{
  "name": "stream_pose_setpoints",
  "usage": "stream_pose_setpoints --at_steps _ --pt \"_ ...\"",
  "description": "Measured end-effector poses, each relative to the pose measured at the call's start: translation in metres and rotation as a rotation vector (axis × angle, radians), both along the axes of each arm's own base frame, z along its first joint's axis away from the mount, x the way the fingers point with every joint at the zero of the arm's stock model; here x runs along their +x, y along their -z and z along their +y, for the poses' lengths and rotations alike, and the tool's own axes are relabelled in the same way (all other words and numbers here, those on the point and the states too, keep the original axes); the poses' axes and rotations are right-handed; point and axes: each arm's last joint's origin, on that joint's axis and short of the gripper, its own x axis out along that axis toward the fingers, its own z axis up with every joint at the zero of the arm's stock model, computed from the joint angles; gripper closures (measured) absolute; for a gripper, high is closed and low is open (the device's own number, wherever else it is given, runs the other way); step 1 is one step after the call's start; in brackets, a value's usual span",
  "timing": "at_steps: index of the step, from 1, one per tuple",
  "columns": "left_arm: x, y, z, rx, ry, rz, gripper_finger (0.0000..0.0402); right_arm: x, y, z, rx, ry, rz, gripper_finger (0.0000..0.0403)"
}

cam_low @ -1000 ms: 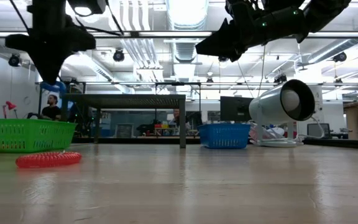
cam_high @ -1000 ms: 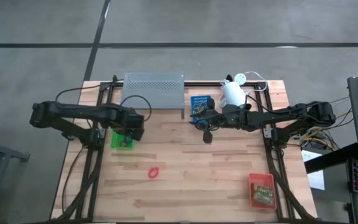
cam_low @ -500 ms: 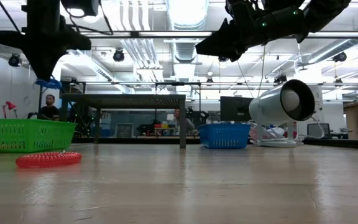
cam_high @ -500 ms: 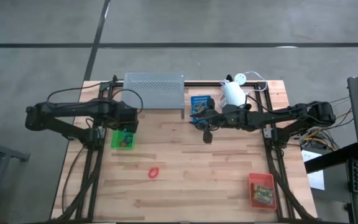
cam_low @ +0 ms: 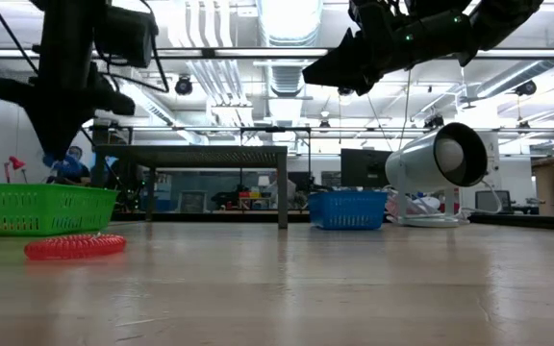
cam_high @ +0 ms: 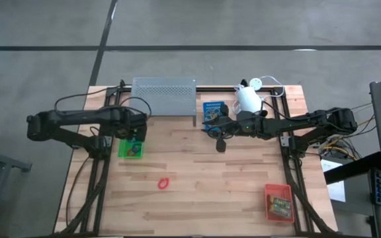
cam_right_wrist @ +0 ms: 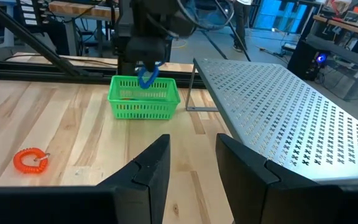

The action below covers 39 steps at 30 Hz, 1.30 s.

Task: Pick & Place Office Desk Supplies
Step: Put the blue spring rubber band into the green bin, then put the orange rubber band into the green bin

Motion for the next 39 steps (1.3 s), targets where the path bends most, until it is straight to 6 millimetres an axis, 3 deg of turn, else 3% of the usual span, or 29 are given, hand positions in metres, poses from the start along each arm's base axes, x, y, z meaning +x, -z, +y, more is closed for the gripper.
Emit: stream_pose_setpoints --at_steps 14,25,30,39 --pt "-0.008 0.050 0.002 -0.076 -0.059 -0.040 0.0374 0.000 0.000 0.000 0.000 0.000 0.000 0.0275" --pt "-0.013 0.065 0.002 -0.100 -0.065 -0.055 0.0365 0.000 0.000 0.000 0.000 0.000 0.000 0.0275" --pt "-0.014 0.071 0.001 -0.121 -0.074 -0.071 0.0337 0.000 0.000 0.000 0.000 0.000 0.000 0.0275" --pt "-0.011 0.069 0.002 -0.118 -0.069 -0.090 0.0251 0.000 0.000 0.000 0.000 0.000 0.000 0.0275"
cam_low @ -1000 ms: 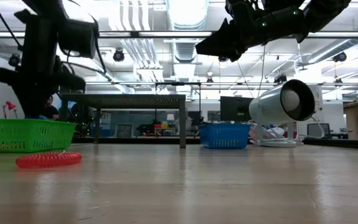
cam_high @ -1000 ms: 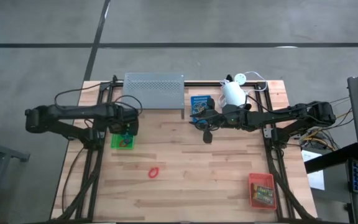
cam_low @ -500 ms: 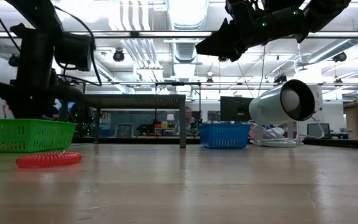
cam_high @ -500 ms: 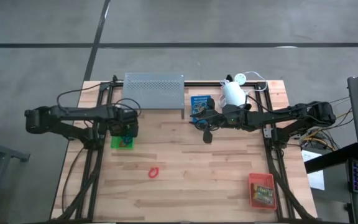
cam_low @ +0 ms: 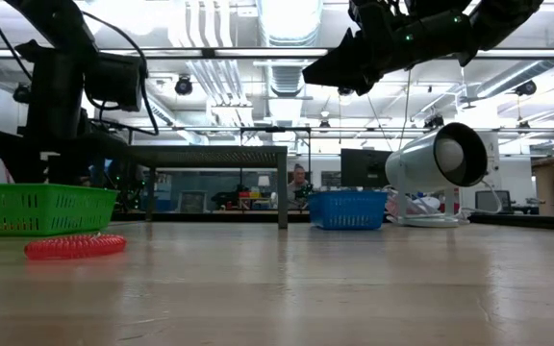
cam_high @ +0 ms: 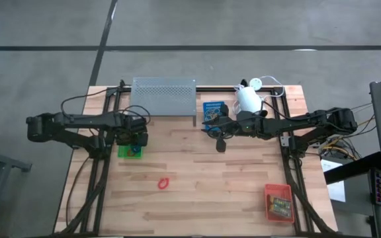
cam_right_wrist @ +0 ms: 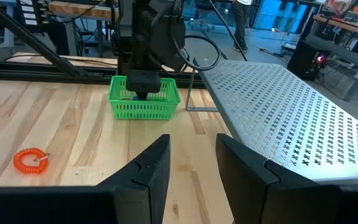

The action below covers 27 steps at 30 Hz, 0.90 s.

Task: Pick & Place Office Desk Supplies
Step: Put the orange rubber band into the green bin

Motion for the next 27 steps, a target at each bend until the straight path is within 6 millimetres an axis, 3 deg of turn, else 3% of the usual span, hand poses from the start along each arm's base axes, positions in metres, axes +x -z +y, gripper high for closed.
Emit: stream_pose_setpoints --at_steps 7,16,27 --pt "0.000 0.000 0.000 -0.004 -0.001 -0.001 0.0200 0.000 0.000 0.000 0.000 0.000 0.000 0.0275" --pt "-0.001 -0.003 0.000 -0.011 0.003 0.023 0.0191 0.000 0.000 0.000 0.000 0.000 0.000 0.0275" --pt "0.017 -0.058 0.006 0.101 0.100 -0.006 0.0209 0.000 0.000 0.000 0.000 0.000 0.000 0.0275"
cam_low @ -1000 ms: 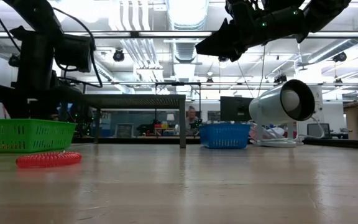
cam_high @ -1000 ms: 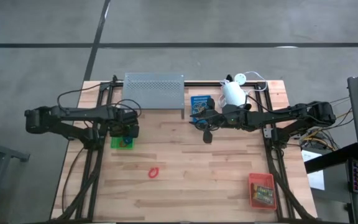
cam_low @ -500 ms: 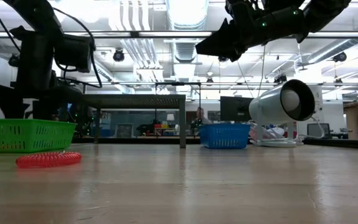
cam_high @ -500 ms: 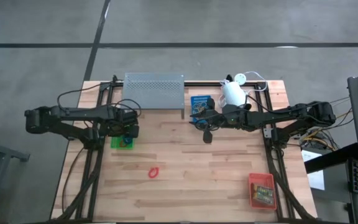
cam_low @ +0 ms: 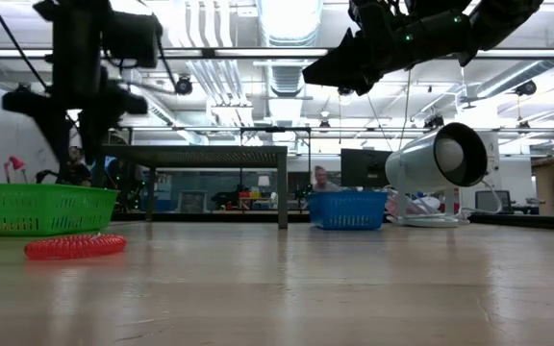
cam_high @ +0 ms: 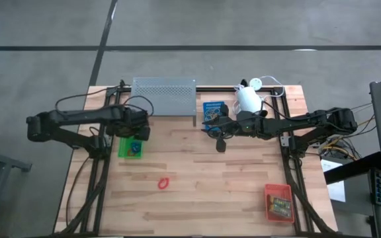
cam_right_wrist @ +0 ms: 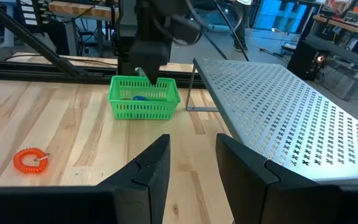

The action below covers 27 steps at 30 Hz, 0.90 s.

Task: Pick & Place Office Desk Supplies
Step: Put the orange rubber band into the green bin

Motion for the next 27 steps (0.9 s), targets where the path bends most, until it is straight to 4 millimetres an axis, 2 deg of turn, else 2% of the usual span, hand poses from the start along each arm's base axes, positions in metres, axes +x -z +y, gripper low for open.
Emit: stream_pose_setpoints --at_steps 5,8,20,27 --pt "0.014 -0.020 -0.005 0.118 0.081 -0.081 0.0204 0.000 0.000 0.000 0.000 0.000 0.000 0.0275" --pt "0.022 -0.028 -0.018 0.237 0.141 -0.118 0.0201 0.000 0.000 0.000 0.000 0.000 0.000 0.0275" --pt "0.033 -0.039 -0.104 0.603 0.358 -0.383 0.0199 0.000 0.000 0.000 0.000 0.000 0.000 0.0275" --pt "0.045 -0.027 -0.145 0.664 0.539 -0.454 0.0199 0.000 0.000 0.000 0.000 0.000 0.000 0.0275"
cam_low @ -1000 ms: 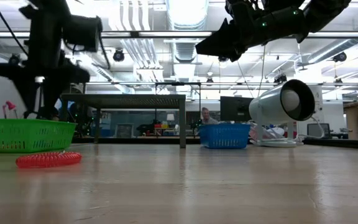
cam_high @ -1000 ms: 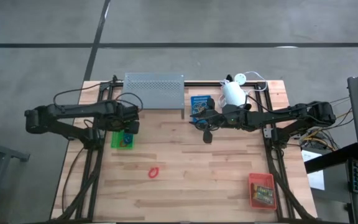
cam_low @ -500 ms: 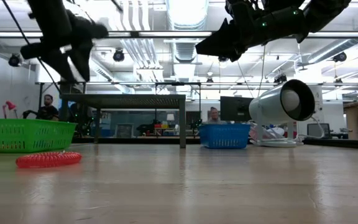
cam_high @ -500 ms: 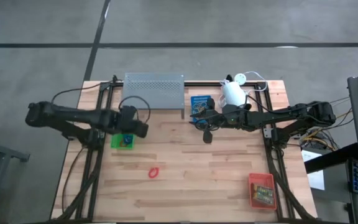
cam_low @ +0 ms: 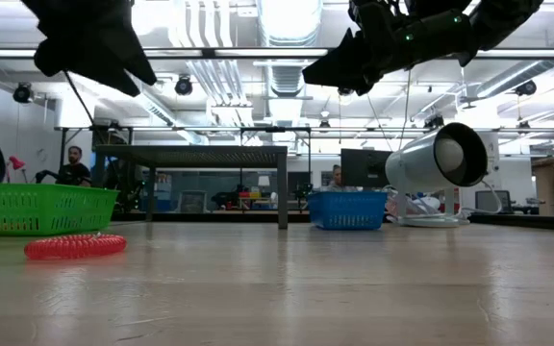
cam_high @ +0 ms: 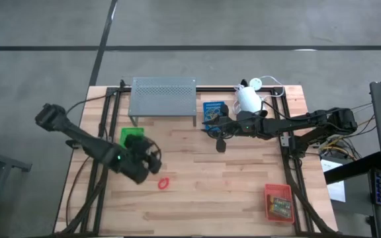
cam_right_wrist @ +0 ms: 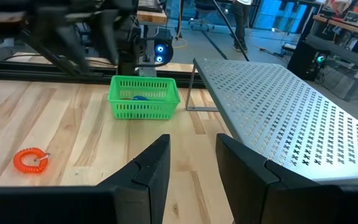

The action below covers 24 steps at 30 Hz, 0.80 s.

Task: Pick & Place Office Desk Supplies
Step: Put the orange rubber band into the green bin

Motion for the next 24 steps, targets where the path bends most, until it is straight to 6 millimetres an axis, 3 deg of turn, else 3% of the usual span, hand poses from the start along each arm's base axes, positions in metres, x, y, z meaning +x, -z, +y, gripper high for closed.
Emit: stream_pose_setpoints --at_steps 8,19,24 --pt "0.004 0.031 -0.048 0.116 0.040 -0.091 0.0199 0.000 0.000 0.000 0.000 0.000 0.000 0.0275" --pt "0.019 0.078 -0.087 0.007 0.017 -0.189 0.0200 0.000 0.000 0.000 0.000 0.000 0.000 0.0275" --pt "0.012 0.099 -0.107 -0.040 0.011 -0.231 0.0207 0.000 0.000 0.000 0.000 0.000 0.000 0.0275"
